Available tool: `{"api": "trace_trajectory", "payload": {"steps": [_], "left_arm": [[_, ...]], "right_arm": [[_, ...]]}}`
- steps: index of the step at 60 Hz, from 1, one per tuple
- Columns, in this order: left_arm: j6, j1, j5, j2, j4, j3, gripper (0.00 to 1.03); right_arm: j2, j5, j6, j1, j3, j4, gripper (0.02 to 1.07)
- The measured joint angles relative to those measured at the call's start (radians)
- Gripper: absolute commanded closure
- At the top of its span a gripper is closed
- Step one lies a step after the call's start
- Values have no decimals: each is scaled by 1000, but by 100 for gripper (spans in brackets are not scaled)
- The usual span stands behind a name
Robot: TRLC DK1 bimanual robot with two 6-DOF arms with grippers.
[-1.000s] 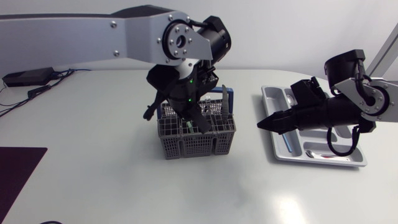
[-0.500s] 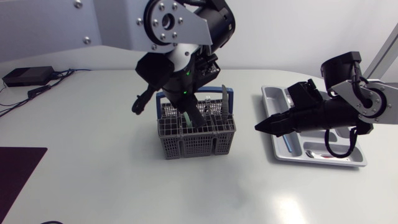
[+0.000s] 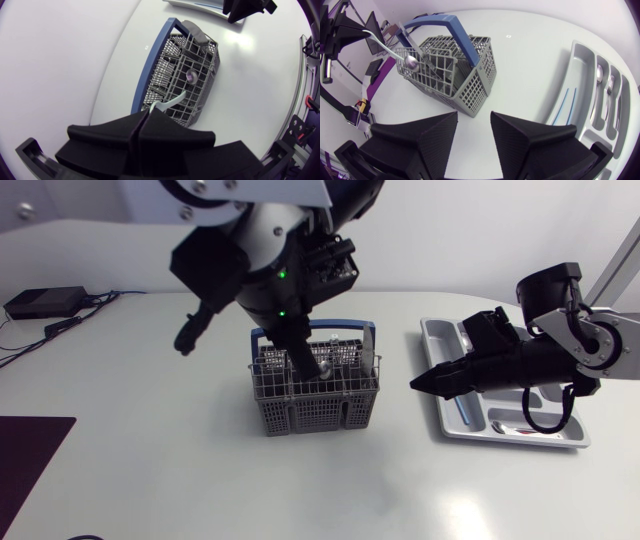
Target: Unload the cutlery basket into the drawer organizer.
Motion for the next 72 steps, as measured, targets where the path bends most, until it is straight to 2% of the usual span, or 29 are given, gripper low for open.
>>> {"api": "trace_trajectory", "payload": {"steps": [21, 24, 29, 42, 47, 57, 66, 72], "left_arm": [[34, -8, -2, -72, 0, -25, 87], [29, -2, 20, -68, 1, -24, 87], [-9, 30, 122, -48, -22, -1, 87], [-132, 172, 533, 86, -144, 174, 87], [-167, 201, 651, 134, -184, 240, 87], [-211, 217, 811, 209, -220, 310, 87], [-230, 217, 901, 249, -236, 319, 87], [-230, 219, 956, 273, -243, 334, 87]], "right_arm": [[-60, 3, -27, 13, -29, 2, 56], [-87, 3, -37, 20, -46, 9, 56], [-144, 4, -59, 33, -72, 13, 56], [-385, 37, -142, 92, -131, 19, 56], [-444, 38, -163, 116, -131, 2, 56], [-547, 69, -192, 202, -156, 5, 56], [-637, 220, -213, 360, -245, 66, 56], [-649, 275, -214, 444, -283, 114, 56]]}}
